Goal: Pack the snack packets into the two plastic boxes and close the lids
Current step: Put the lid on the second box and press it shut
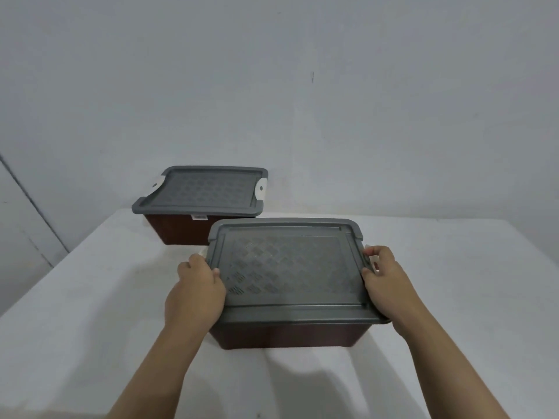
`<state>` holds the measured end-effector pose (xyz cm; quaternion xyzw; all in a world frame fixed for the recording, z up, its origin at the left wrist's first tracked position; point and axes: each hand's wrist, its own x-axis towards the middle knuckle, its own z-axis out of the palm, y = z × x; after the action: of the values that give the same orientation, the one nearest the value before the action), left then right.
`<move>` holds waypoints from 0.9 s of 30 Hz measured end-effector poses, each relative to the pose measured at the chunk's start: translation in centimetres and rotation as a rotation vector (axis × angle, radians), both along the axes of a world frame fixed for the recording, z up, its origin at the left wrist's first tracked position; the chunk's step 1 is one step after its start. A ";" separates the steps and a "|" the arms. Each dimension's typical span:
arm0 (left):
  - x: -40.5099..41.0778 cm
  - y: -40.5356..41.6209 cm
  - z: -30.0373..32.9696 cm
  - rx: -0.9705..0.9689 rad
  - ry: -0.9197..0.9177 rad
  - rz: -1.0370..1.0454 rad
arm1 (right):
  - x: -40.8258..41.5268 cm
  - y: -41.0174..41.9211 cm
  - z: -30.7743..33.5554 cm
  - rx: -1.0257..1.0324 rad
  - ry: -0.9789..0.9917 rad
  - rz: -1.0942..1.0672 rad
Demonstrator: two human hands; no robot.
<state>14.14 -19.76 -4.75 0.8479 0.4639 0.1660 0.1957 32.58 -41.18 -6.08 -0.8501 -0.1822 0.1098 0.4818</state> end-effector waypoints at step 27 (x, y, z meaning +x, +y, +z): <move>21.7 -14.1 -0.2 0.172 0.329 -0.610 | 10.0 -4.6 1.0 -0.729 -0.352 0.206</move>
<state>35.88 -33.86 -4.97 0.9762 0.1989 -0.0004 0.0869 42.59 -45.73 -5.06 -0.9481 -0.2950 0.0678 0.0976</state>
